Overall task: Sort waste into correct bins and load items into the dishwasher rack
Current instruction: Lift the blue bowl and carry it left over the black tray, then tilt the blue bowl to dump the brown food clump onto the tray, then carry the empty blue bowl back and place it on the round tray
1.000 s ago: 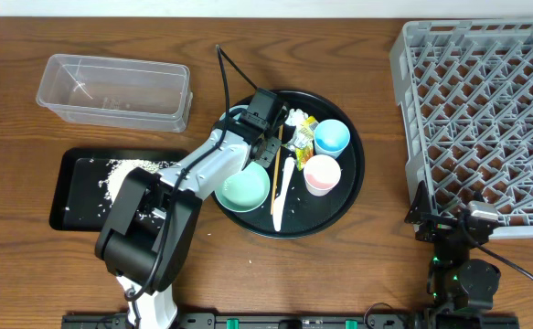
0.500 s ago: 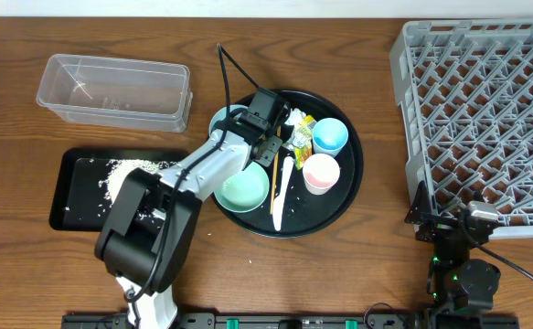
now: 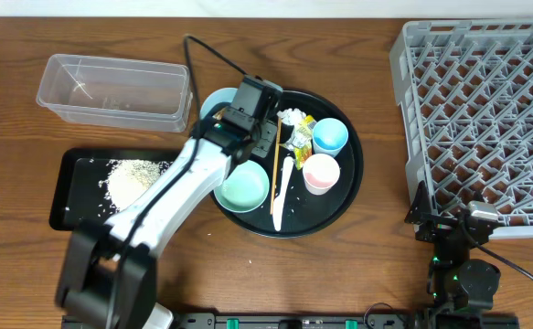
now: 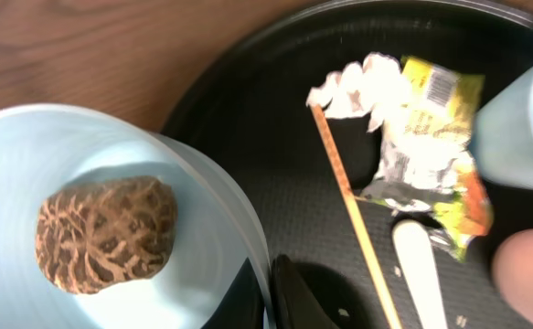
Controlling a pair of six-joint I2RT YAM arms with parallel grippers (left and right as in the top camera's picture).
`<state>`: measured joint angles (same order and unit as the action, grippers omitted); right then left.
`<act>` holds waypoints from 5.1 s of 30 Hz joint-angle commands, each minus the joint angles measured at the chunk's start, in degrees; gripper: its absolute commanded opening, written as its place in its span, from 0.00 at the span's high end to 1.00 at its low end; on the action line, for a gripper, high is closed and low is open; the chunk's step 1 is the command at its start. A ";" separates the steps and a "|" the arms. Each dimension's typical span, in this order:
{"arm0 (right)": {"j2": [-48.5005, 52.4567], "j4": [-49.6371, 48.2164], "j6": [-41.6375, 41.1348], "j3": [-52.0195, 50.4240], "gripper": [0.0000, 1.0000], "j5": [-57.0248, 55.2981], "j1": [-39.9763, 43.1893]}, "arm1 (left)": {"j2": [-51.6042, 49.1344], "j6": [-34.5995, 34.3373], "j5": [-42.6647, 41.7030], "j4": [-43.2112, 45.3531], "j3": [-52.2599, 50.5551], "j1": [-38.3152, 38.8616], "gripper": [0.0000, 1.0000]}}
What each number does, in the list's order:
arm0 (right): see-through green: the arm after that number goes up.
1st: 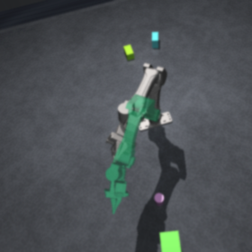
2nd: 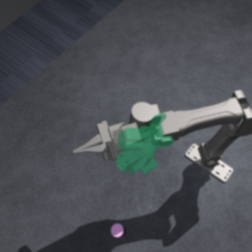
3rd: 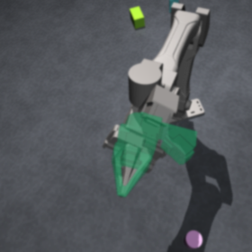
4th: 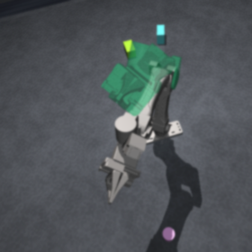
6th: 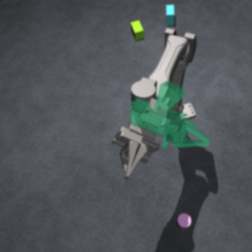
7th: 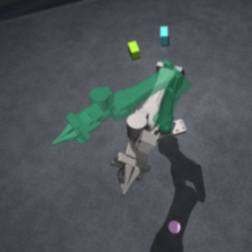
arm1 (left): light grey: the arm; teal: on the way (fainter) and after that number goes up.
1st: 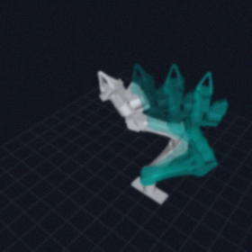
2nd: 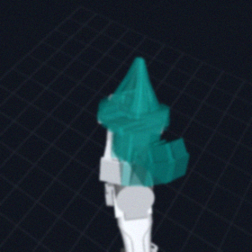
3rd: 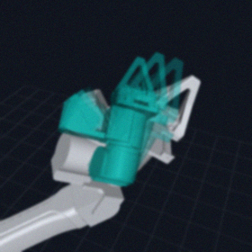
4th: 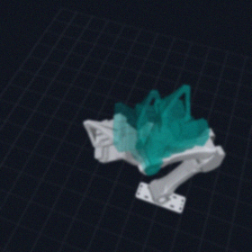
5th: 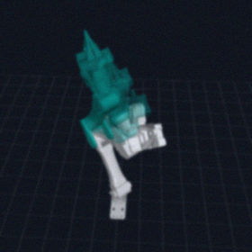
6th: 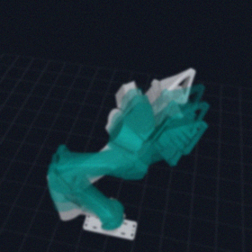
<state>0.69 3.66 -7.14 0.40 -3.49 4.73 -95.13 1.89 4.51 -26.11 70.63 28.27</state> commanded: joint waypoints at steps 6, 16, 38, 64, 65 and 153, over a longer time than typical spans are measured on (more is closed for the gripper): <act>-0.42 0.20 0.55 -0.09 0.01 -0.59 -0.63 | 12.35 -6.58 -6.19 -6.21 1.11 -2.71 0.94; -0.42 0.20 0.55 -0.09 0.01 -0.59 -0.63 | 18.03 -6.82 -26.95 -15.23 1.07 -24.48 0.94; -0.42 0.20 0.55 -0.09 0.01 -0.59 -0.63 | 18.01 4.13 -79.01 -15.32 -14.58 -64.72 0.94; -0.42 0.20 0.55 -0.09 0.01 -0.59 -0.63 | -2.43 3.43 -94.55 -6.56 -24.68 -79.80 0.94; -0.42 0.20 0.55 -0.09 0.01 -0.59 -0.63 | -3.50 3.43 -94.55 -6.56 -24.68 -79.80 0.94; -0.42 0.20 0.55 -0.09 0.01 -0.59 -0.63 | -2.16 -9.14 -8.96 28.15 -17.22 -2.43 0.48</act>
<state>0.67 3.68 -7.11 0.40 -3.46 4.73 -98.00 -7.40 -5.54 1.74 52.45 25.78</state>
